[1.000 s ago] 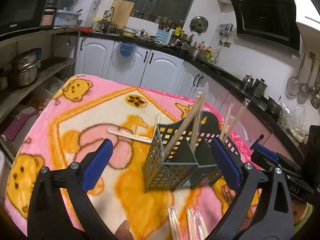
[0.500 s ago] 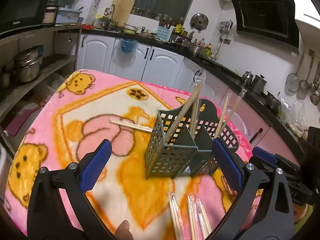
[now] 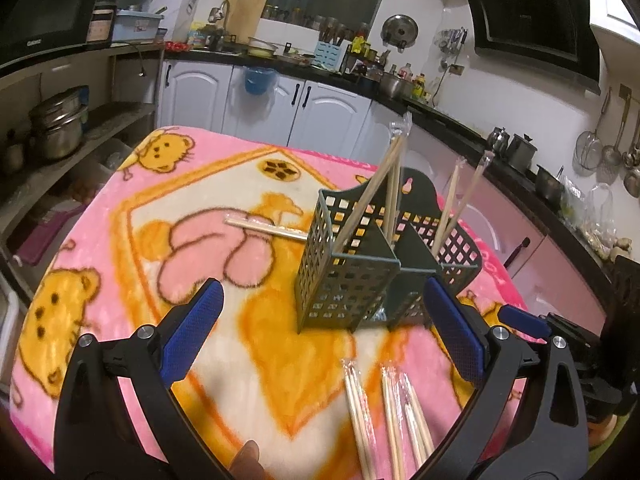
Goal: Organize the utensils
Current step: 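Withdraw both tools from the caddy back to the chopstick pile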
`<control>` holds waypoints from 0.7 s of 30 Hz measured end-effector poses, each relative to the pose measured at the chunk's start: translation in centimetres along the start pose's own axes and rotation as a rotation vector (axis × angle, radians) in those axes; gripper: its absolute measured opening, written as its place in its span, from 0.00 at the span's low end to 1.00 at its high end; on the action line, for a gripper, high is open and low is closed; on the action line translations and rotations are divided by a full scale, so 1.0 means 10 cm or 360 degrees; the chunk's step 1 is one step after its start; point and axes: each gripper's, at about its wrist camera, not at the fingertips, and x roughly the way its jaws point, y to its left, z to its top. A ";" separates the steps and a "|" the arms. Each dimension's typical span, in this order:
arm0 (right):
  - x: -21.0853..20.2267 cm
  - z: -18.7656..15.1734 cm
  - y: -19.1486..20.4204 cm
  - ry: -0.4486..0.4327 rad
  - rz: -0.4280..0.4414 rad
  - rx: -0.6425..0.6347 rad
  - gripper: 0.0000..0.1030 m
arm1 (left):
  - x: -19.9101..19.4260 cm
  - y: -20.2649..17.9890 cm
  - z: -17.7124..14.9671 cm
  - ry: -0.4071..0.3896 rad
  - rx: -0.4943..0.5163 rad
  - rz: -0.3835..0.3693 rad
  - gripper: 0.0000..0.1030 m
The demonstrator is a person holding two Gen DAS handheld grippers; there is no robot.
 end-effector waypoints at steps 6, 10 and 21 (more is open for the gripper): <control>0.06 -0.12 0.04 0.0056 0.0028 0.0015 0.51 | 0.02 0.00 -0.08 0.0036 0.0003 0.0009 0.89; 0.10 -0.20 0.07 0.0100 0.0049 0.0011 0.51 | 0.05 0.00 -0.15 0.0068 0.0009 0.0017 0.89; 0.22 -0.36 0.11 0.0205 0.0053 0.0019 0.51 | 0.15 0.00 -0.36 0.0179 0.0025 0.0026 0.89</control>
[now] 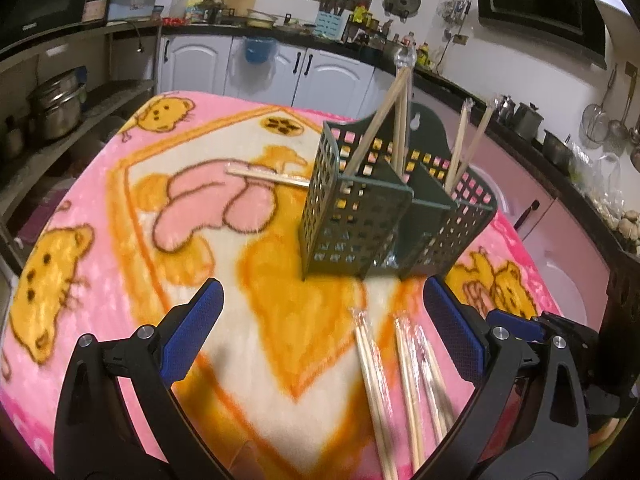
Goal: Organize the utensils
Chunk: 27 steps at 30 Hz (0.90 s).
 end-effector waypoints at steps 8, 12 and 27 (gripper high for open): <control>0.10 -0.07 -0.04 0.0068 0.0003 0.0020 0.49 | 0.15 0.02 -0.18 0.0129 -0.0005 -0.0023 0.89; 0.18 -0.09 -0.08 0.0121 0.0021 0.0049 0.46 | 0.21 0.00 -0.25 0.0191 -0.0006 -0.0070 0.72; 0.52 -0.02 -0.14 0.0269 0.0046 0.0107 0.38 | 0.63 -0.13 -0.33 0.0457 0.0016 -0.0227 0.35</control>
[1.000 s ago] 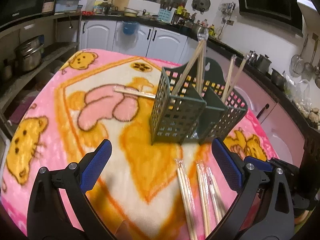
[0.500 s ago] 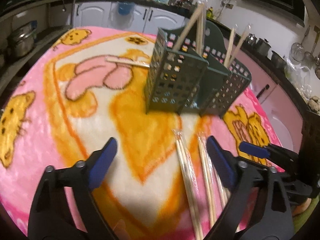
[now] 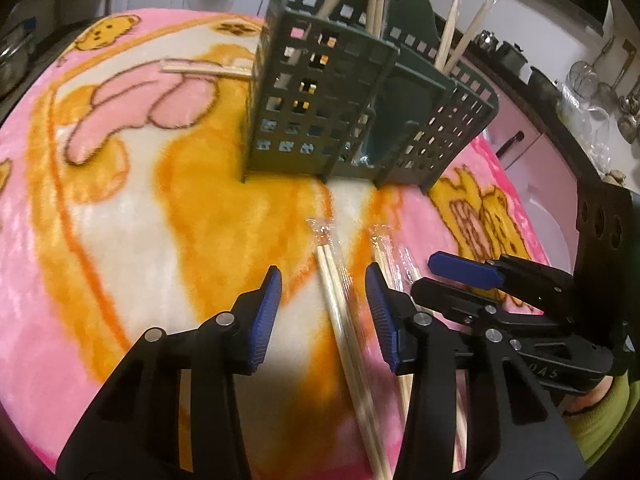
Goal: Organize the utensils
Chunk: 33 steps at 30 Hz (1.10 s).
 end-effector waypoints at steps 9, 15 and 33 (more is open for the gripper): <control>0.15 0.11 -0.04 0.0048 0.0000 0.0047 0.35 | 0.22 -0.05 0.17 0.0071 0.0037 0.0073 0.35; 0.17 0.11 -0.10 0.0054 -0.0003 0.0062 0.27 | 0.33 -0.07 0.24 0.0062 0.0078 0.0112 0.23; -0.16 0.05 -0.55 -0.0064 0.0074 0.0290 0.13 | 0.27 0.17 0.32 0.0020 -0.0047 0.0048 0.02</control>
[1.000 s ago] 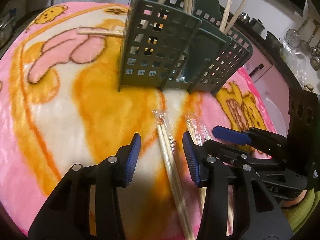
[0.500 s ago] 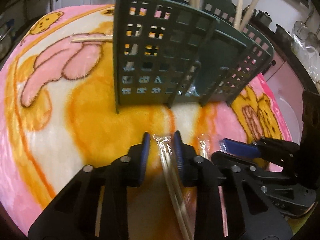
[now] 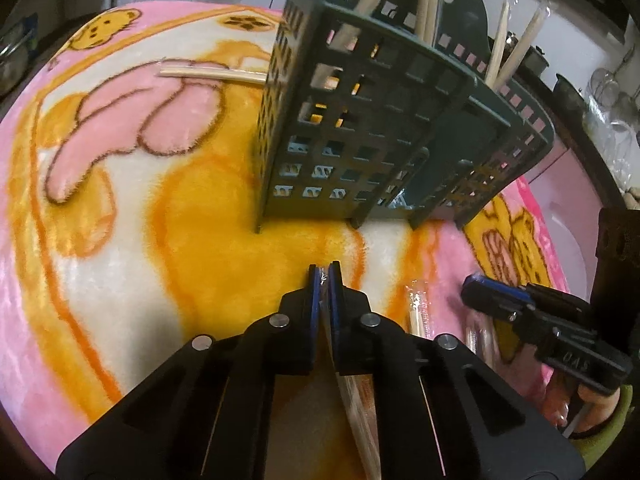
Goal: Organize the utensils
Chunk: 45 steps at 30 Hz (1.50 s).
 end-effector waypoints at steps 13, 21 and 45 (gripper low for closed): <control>-0.47 0.13 -0.16 -0.0185 -0.0044 -0.0016 0.13 | -0.42 -0.15 0.05 -0.0158 0.0048 -0.0047 0.02; -0.66 0.22 0.08 -0.0295 -0.0029 -0.0118 0.11 | -0.67 -0.31 0.12 -0.0282 0.0107 -0.0071 0.02; -1.27 0.37 0.61 -0.0582 0.0061 -0.0343 0.11 | -1.27 -0.61 0.35 -0.0524 0.0191 -0.0181 0.02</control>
